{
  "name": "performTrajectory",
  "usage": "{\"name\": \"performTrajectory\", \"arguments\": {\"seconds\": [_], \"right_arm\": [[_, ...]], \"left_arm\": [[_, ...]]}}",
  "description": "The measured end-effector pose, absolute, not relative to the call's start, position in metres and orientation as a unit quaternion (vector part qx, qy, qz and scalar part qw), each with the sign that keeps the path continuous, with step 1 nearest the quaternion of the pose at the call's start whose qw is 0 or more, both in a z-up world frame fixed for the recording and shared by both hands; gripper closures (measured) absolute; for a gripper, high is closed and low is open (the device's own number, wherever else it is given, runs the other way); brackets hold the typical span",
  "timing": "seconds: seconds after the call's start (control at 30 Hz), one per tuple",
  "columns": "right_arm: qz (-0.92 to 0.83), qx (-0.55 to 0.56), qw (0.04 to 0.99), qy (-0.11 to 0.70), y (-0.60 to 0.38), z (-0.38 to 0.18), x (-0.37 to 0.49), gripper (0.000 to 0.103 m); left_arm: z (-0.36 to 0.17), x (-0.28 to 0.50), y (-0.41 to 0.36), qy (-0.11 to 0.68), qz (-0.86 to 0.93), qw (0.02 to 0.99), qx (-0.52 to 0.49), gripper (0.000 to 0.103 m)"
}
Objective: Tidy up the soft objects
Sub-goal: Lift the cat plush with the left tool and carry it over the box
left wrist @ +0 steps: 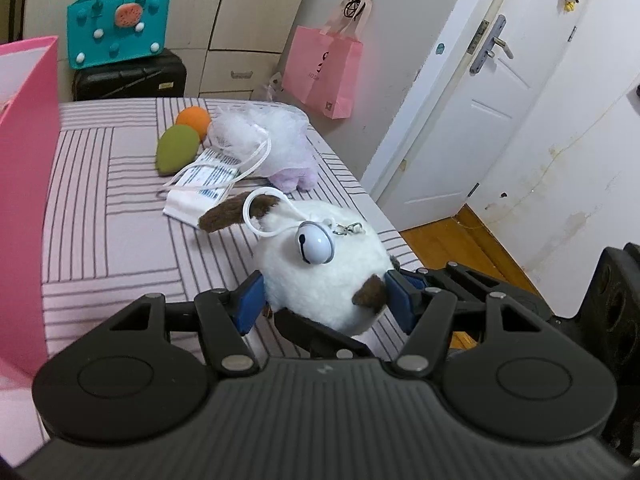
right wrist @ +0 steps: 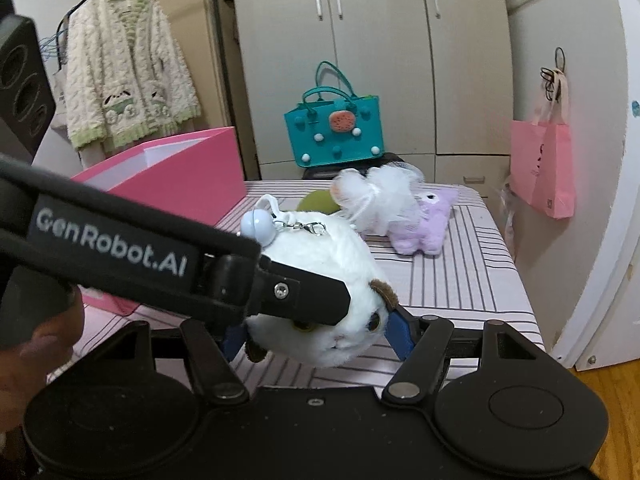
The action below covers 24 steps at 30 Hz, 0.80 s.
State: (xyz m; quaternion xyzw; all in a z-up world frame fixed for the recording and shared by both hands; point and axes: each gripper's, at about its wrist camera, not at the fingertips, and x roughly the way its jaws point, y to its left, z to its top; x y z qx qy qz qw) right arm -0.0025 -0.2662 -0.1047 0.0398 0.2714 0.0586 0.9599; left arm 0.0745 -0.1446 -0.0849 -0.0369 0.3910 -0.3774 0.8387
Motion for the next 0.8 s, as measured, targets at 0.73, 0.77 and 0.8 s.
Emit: {"name": "performTrajectory", "arguments": {"seconds": [0.73,0.77,0.8], "right_arm": [[0.171,-0.006,0.928,0.331,-0.199,-0.068,-0.032,0.029],[0.177,-0.004,0.927,0.331,-0.196,-0.066,-0.033,0.029],[0.184,-0.004,0.926,0.330,-0.193,-0.063,-0.034,0.029]], "left_arm": [[-0.061,0.053,-0.064,0.489,-0.375,0.786,-0.054,0.040],[-0.058,0.051,-0.059,0.490,-0.371,0.787,-0.055,0.040],[-0.056,0.049,-0.054,0.490,-0.369,0.788,-0.055,0.040]]}}
